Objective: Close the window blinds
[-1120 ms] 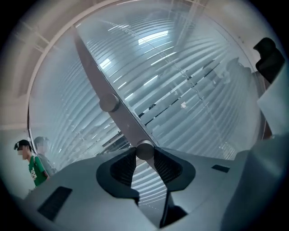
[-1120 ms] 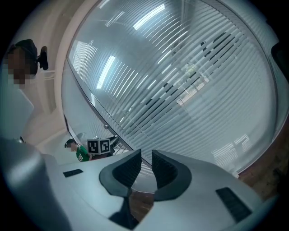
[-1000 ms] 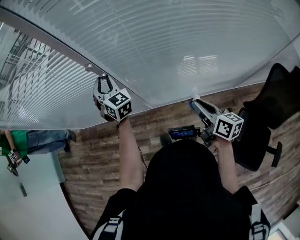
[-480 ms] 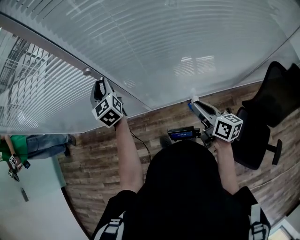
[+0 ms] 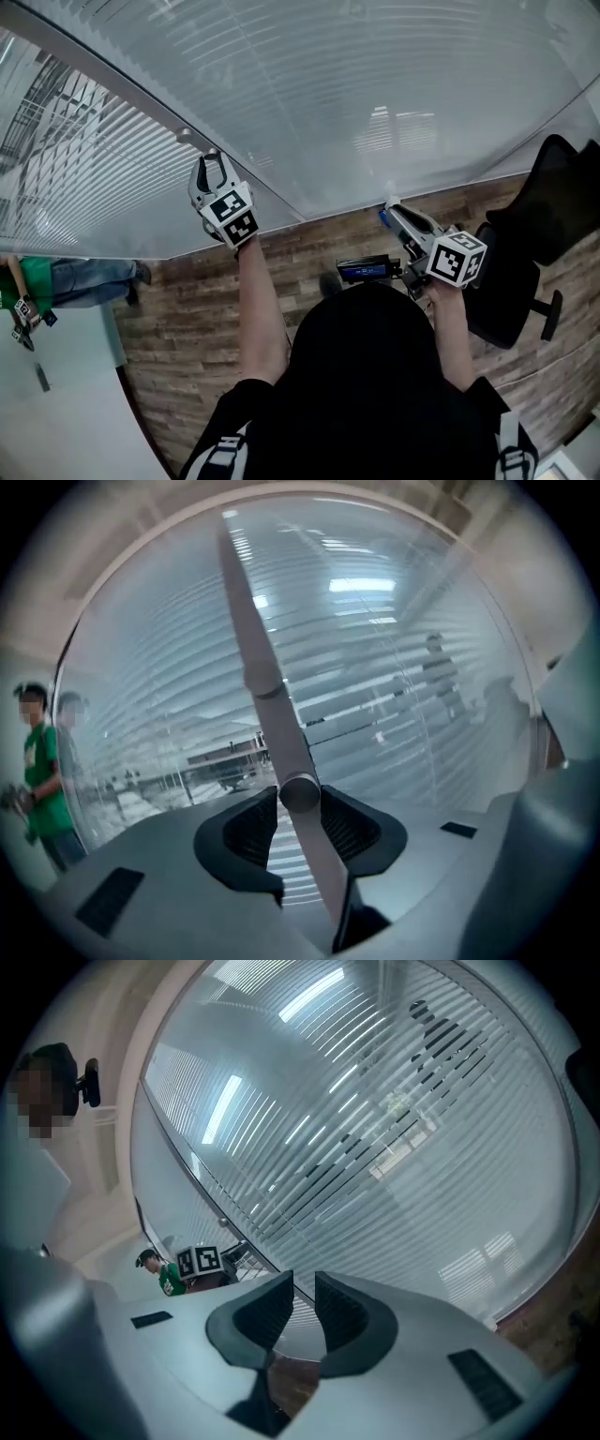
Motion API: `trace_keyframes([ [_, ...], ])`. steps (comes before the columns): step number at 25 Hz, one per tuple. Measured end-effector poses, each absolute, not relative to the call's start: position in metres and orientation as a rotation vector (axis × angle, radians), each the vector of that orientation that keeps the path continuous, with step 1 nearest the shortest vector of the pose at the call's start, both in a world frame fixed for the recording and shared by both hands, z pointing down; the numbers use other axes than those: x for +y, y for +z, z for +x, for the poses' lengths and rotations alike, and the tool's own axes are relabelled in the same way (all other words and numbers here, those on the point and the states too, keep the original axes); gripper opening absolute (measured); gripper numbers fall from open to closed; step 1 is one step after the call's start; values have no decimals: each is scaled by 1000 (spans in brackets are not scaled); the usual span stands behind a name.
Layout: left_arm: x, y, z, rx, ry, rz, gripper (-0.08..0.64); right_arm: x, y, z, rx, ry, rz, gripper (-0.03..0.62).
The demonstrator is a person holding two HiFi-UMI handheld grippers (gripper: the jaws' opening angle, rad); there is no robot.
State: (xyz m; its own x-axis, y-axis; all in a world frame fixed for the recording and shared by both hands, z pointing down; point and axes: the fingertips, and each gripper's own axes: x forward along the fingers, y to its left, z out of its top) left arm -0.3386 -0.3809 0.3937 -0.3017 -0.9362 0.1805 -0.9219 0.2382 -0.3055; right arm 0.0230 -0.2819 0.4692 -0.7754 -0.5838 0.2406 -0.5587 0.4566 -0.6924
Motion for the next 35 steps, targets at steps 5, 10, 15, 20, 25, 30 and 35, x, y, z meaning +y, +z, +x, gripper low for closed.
trace_keyframes([
  [5,-376,389,-344,2609,-77,-2076,150,-281,468,26,2641,-1250,-1056,74],
  [10,-382,384,-348,2606,-92,-2054,148,-281,469,30,2627,-1248,-1075,75],
  [15,-387,385,-352,2515,-384,-1940,137,-284,467,31,2615,-1250,-1077,75],
  [20,-392,387,-355,2442,-547,-1875,137,-284,466,28,2618,-1262,-1060,75],
  [25,-394,385,-361,2456,-541,-1903,138,-285,464,26,2620,-1273,-1038,75],
  [30,-373,386,-342,2583,-302,-1998,138,-276,469,53,2606,-1279,-1015,75],
  [35,-347,401,-322,2645,-244,-2063,138,-275,477,63,2602,-1317,-967,75],
])
